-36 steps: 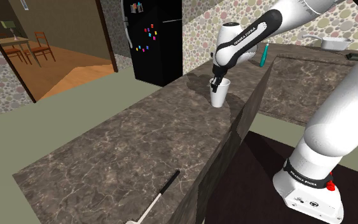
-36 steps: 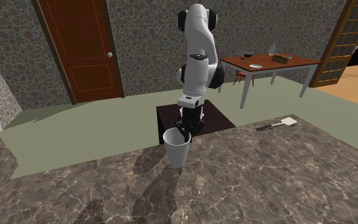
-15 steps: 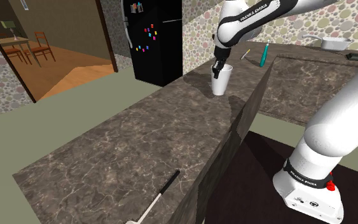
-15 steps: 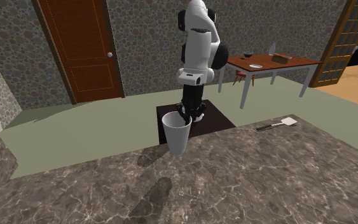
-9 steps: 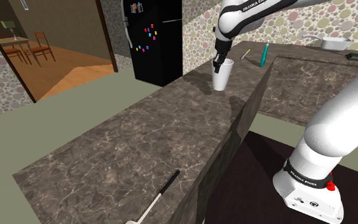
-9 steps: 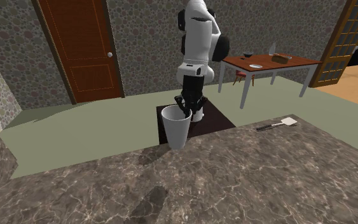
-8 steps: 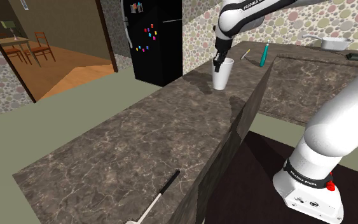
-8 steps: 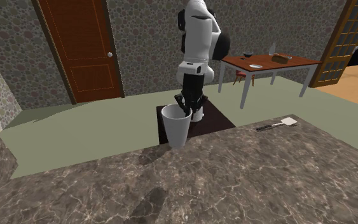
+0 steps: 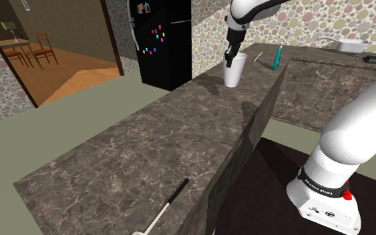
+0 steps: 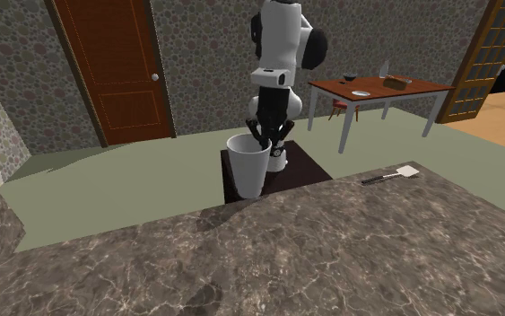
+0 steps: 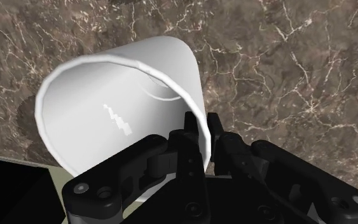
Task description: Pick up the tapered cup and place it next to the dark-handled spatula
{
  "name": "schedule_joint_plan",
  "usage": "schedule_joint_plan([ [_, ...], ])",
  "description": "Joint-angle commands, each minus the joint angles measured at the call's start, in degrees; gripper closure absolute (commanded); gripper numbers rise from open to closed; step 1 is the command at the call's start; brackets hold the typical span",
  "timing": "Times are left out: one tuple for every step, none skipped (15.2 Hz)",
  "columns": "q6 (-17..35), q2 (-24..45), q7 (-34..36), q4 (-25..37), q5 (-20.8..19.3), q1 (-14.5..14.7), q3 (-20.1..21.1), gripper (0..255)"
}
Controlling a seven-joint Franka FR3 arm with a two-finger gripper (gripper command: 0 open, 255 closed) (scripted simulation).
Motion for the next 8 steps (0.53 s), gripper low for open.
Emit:
schedule_joint_plan([
  [-1.69,-0.18,-0.09,1.52,0.08,0.05,0.09,255],
  [-2.46,-0.23,-0.15,2.24,0.12,0.07,0.11,255],
  [-3.23,-0.27,-0.21,2.97,0.16,0.08,0.14,255],
  [-4.00,-0.30,-0.27,3.71,0.20,0.10,0.17,255],
  [-4.77,-0.32,-0.33,4.47,0.24,0.12,0.20,255],
  [-5.53,-0.32,-0.39,5.23,0.28,0.14,0.22,255],
  [-6.30,-0.31,-0.45,6.01,0.32,0.15,0.25,255],
  [-7.07,-0.29,-0.51,6.80,0.36,0.17,0.27,255],
])
